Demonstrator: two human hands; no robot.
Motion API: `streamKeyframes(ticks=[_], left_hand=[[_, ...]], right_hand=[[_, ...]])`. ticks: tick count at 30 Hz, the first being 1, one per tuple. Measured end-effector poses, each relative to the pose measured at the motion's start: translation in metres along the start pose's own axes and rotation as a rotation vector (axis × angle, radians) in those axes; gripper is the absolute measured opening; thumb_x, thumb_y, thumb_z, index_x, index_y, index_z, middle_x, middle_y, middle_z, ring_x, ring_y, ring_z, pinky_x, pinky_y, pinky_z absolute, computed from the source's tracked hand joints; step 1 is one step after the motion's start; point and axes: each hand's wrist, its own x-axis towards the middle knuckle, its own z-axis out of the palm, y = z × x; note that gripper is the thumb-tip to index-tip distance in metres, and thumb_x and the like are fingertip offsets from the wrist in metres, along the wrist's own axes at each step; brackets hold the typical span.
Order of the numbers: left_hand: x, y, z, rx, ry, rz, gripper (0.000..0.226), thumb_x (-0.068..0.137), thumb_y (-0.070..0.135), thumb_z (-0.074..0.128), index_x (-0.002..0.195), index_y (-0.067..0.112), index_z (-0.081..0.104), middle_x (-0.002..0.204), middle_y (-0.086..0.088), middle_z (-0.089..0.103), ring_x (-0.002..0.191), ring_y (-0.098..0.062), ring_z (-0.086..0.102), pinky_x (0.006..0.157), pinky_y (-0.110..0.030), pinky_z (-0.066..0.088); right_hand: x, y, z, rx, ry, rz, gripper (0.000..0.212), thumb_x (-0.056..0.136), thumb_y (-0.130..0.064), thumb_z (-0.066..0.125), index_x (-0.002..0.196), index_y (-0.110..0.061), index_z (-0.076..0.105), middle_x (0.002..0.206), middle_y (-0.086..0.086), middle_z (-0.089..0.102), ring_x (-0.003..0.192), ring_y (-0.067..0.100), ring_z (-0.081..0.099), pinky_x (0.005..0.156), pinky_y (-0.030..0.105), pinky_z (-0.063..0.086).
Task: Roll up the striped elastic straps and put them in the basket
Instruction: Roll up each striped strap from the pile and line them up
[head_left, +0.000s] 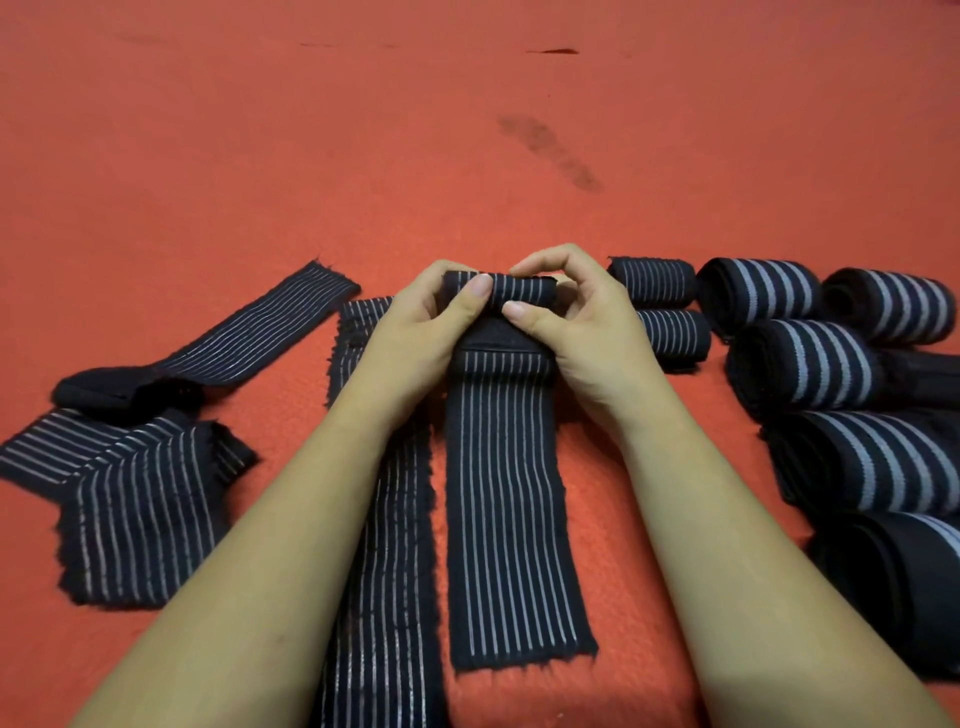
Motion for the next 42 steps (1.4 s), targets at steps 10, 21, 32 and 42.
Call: streamKeyframes(ticks=[10, 21, 32, 42], left_hand=[[-0.002, 0.002, -0.002, 0.01, -0.074, 0.013, 0.027, 0.098, 0.035, 0.055, 0.123, 0.027, 0.06, 0.113, 0.0, 0.066, 0.105, -0.015, 0.062, 0.096, -0.038, 0.048], [0.0, -0.001, -0.003, -0.012, -0.064, 0.052, 0.017, 0.1, 0.027, 0.056, 0.114, 0.021, 0.063, 0.106, 0.001, 0.066, 0.1, -0.012, 0.062, 0.096, -0.033, 0.049], [-0.005, 0.008, 0.005, 0.131, -0.04, -0.081, 0.026, 0.1, 0.056, 0.044, 0.11, 0.04, 0.062, 0.094, 0.024, 0.068, 0.08, 0.012, 0.062, 0.077, -0.019, 0.043], [0.004, -0.01, -0.004, -0.055, -0.156, 0.085, 0.026, 0.095, 0.022, 0.06, 0.12, 0.027, 0.057, 0.112, -0.006, 0.058, 0.104, -0.023, 0.054, 0.099, -0.049, 0.042]], right_hand=[[0.0, 0.003, 0.002, -0.079, 0.024, 0.059, 0.026, 0.088, -0.026, 0.06, 0.113, -0.019, 0.06, 0.109, 0.006, 0.069, 0.104, 0.022, 0.066, 0.098, 0.049, 0.051], [-0.003, -0.001, 0.007, -0.095, -0.084, 0.16, 0.043, 0.095, -0.04, 0.059, 0.135, -0.027, 0.047, 0.125, -0.001, 0.063, 0.113, 0.01, 0.062, 0.102, 0.036, 0.048], [-0.004, -0.002, 0.006, -0.112, 0.015, 0.071, 0.026, 0.083, -0.027, 0.062, 0.107, -0.033, 0.053, 0.107, 0.005, 0.066, 0.101, 0.023, 0.066, 0.096, 0.053, 0.051], [-0.003, -0.005, 0.009, -0.134, 0.007, 0.159, 0.03, 0.102, -0.046, 0.048, 0.118, -0.021, 0.054, 0.099, -0.006, 0.066, 0.088, 0.004, 0.062, 0.083, 0.027, 0.051]])
